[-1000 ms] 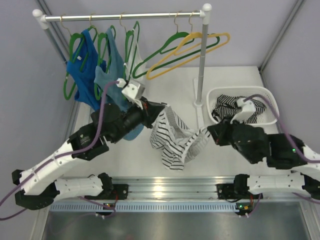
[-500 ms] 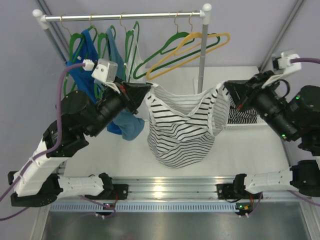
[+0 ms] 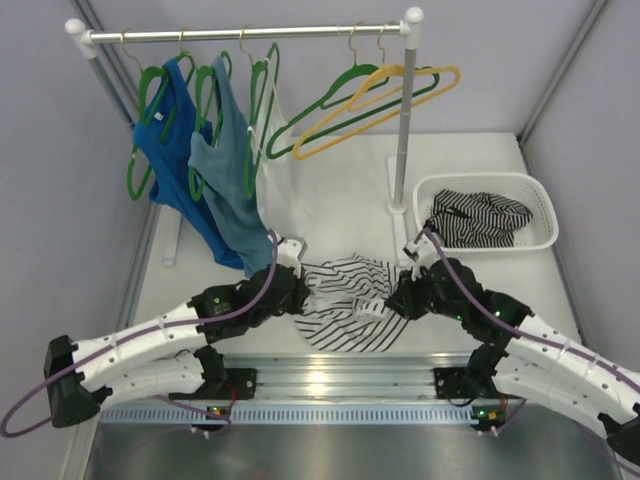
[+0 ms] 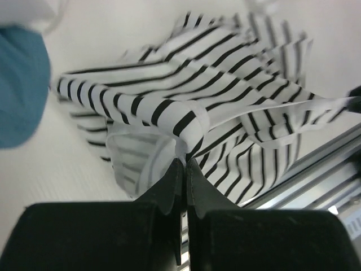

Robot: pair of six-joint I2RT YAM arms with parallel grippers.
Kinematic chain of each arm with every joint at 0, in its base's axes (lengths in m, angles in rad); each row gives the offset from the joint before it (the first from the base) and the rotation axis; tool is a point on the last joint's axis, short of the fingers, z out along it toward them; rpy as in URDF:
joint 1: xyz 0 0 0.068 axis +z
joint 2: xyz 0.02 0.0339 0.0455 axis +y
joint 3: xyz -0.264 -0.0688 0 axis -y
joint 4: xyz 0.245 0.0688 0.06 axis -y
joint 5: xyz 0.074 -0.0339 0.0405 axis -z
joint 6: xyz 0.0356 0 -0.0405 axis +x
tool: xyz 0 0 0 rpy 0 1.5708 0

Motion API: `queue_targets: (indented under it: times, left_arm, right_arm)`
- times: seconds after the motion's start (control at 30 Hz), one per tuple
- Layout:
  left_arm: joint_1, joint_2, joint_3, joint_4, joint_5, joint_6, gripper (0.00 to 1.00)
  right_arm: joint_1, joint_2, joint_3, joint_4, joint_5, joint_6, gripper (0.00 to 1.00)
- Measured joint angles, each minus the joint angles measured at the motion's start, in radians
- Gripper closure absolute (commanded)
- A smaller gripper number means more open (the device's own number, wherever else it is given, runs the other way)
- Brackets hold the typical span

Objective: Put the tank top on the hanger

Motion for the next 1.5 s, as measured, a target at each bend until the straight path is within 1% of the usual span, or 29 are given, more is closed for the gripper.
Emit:
queue_targets:
  times: [0.03, 0.1, 0.13, 0.2, 0.23, 0.3, 0.33, 0.43, 0.57, 0.63, 0.7, 0.87, 0.97, 1.07, 1.23, 1.33, 1.5]
  left_arm:
    - [0.001, 0.000, -0.056, 0.001, 0.003, -0.026, 1.00]
    - [0.004, 0.001, -0.147, 0.004, 0.010, -0.073, 1.00]
    - [0.006, 0.003, -0.172, 0.005, 0.010, -0.092, 1.00]
    - [0.010, 0.017, -0.185, 0.014, 0.010, -0.119, 1.00]
    - [0.011, 0.022, -0.185, 0.035, 0.010, -0.130, 1.00]
    - [0.012, 0.024, -0.185, 0.067, 0.009, -0.140, 1.00]
    - [0.012, 0.024, -0.184, 0.076, 0.009, -0.143, 1.00]
    - [0.012, 0.024, -0.182, 0.095, 0.009, -0.151, 1.00]
    - [0.012, 0.024, -0.180, 0.107, 0.009, -0.158, 1.00]
    - [0.012, 0.024, -0.179, 0.109, 0.009, -0.158, 1.00]
    - [0.012, 0.024, -0.176, 0.109, 0.010, -0.158, 1.00]
    - [0.012, 0.024, -0.154, 0.109, 0.010, -0.157, 1.00]
    - [0.012, 0.024, -0.142, 0.109, 0.010, -0.156, 1.00]
    - [0.012, 0.024, -0.140, 0.107, 0.010, -0.153, 1.00]
    - [0.012, 0.023, -0.140, 0.102, 0.010, -0.150, 1.00]
    - [0.012, 0.024, -0.140, 0.102, 0.010, -0.145, 1.00]
    - [0.012, 0.031, -0.135, 0.102, 0.013, -0.135, 1.00]
  right_arm:
    - [-0.002, -0.030, -0.064, 0.021, -0.025, 0.025, 0.81]
    - [-0.008, -0.062, -0.155, 0.051, -0.053, 0.071, 0.77]
    - [-0.010, -0.064, -0.180, 0.058, -0.053, 0.090, 0.70]
    - [-0.012, -0.063, -0.203, 0.064, -0.050, 0.127, 0.64]
    - [-0.013, -0.063, -0.204, 0.066, -0.047, 0.143, 0.58]
    - [-0.013, -0.072, -0.204, 0.072, -0.040, 0.180, 0.53]
    - [-0.013, -0.081, -0.204, 0.070, -0.037, 0.196, 0.48]
    - [0.000, -0.137, -0.204, 0.054, -0.012, 0.275, 0.43]
    - [0.059, -0.192, -0.211, 0.045, 0.037, 0.415, 0.42]
    - [0.133, -0.198, -0.238, 0.052, 0.079, 0.496, 0.42]
    - [0.208, -0.183, -0.278, 0.057, 0.112, 0.578, 0.47]
    - [0.317, -0.113, -0.366, 0.090, 0.203, 0.769, 0.46]
    - [0.330, -0.122, -0.403, 0.100, 0.246, 0.845, 0.45]
    - [0.330, -0.166, -0.424, 0.105, 0.285, 0.909, 0.46]
    - [0.330, -0.237, -0.433, 0.118, 0.330, 0.956, 0.46]
    - [0.330, -0.222, -0.433, 0.137, 0.346, 0.960, 0.46]
    - [0.331, -0.131, -0.433, 0.193, 0.358, 0.959, 0.46]
